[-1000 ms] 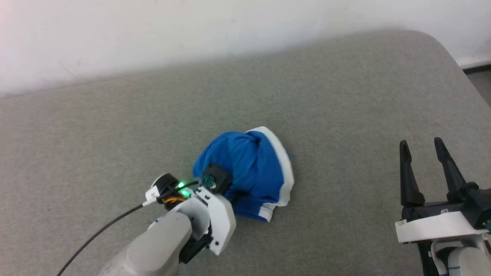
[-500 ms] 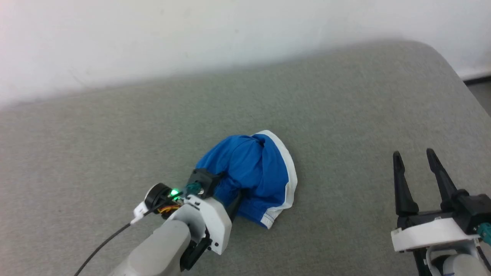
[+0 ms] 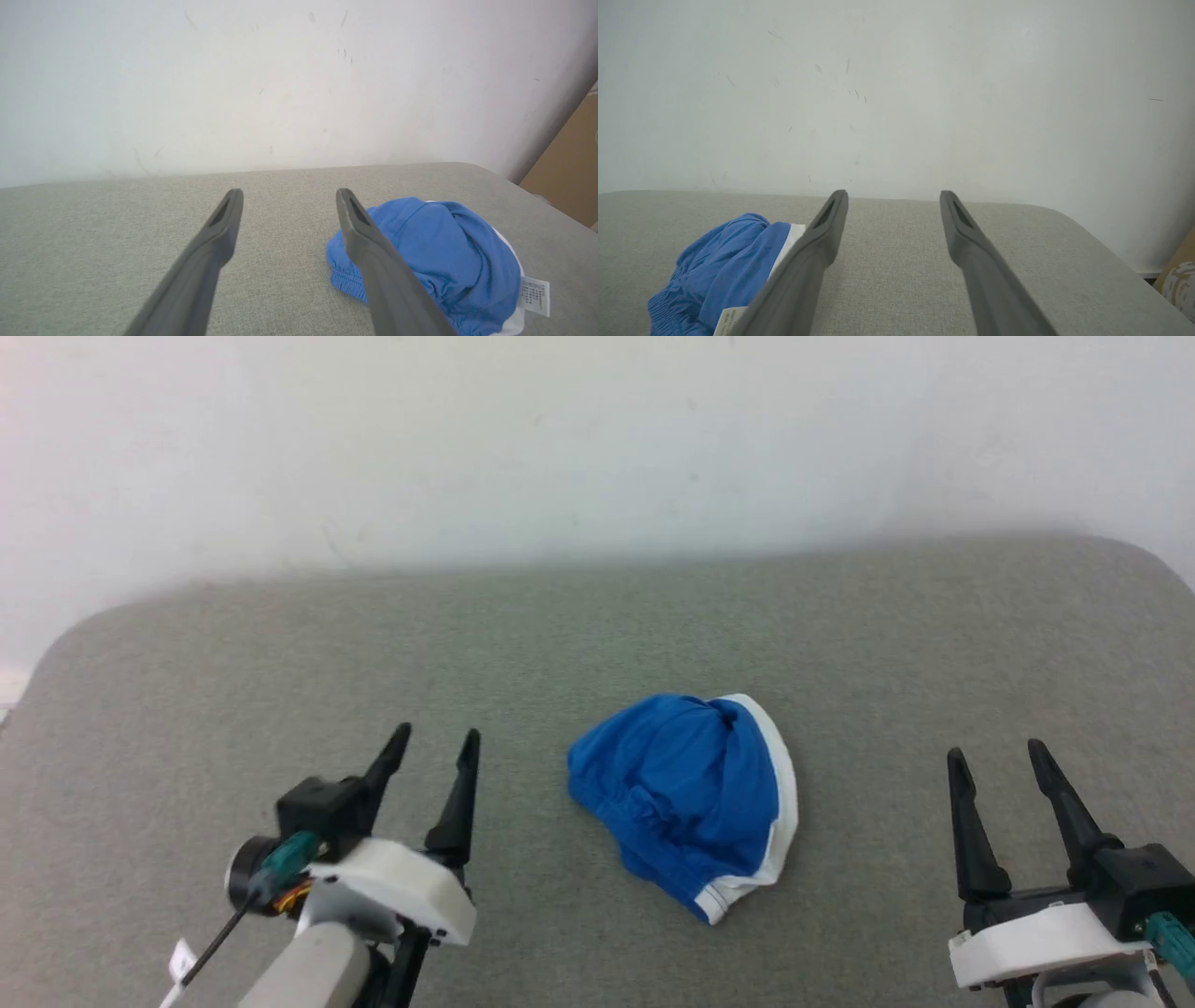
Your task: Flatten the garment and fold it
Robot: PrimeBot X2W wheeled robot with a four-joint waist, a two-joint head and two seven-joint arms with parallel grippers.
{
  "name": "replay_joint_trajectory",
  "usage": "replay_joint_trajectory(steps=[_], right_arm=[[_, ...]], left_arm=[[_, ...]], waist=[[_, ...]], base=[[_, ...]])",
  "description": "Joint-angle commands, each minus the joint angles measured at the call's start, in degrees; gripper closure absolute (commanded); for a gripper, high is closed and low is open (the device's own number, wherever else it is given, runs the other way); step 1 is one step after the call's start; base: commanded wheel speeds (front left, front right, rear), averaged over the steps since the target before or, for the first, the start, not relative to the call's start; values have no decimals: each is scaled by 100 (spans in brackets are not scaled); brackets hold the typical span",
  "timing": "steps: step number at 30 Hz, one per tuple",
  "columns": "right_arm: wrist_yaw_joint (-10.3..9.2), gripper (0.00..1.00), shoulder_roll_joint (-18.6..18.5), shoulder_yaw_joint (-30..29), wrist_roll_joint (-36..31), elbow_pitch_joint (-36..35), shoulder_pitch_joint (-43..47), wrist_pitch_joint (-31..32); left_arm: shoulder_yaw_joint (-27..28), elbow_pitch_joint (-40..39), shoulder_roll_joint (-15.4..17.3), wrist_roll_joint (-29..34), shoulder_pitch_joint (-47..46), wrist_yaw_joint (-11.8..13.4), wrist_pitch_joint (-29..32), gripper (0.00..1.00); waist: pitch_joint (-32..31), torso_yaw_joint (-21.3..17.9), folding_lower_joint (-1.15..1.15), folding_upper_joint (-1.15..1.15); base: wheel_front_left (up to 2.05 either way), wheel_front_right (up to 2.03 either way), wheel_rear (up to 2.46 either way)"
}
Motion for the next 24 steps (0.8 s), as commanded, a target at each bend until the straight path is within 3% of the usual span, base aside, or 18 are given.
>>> replay_joint_trajectory(steps=[1, 8, 16, 19, 24], right_arm=[[-5, 0, 5, -10, 12, -29, 61, -27], [-5, 0, 5, 75, 41, 5, 102, -27], [-5, 0, 5, 280, -10, 196, 222, -24], [-5, 0, -43, 848, -208, 459, 221, 343], [-5, 0, -541, 1811, 186, 555, 34, 1393]], left_arm=[[222, -283, -50, 154, 284, 63, -27, 0], [1199, -1046, -469, 903, 1312, 21, -29, 0], [1705, -1345, -1063, 1974, 1879, -628, -30, 0], [1784, -1304, -1272, 2242, 1940, -812, -30, 0], [1842, -1164, -1480, 2536, 1942, -1042, -30, 0]], waist=[[-102, 234, 1, 0], [-107, 363, 1, 0], [-121, 526, 1, 0], [-98, 635, 1, 0], [-32, 872, 1, 0]], base=[[0, 0, 0], [0, 0, 0], [0, 0, 0], [0, 0, 0], [0, 0, 0]])
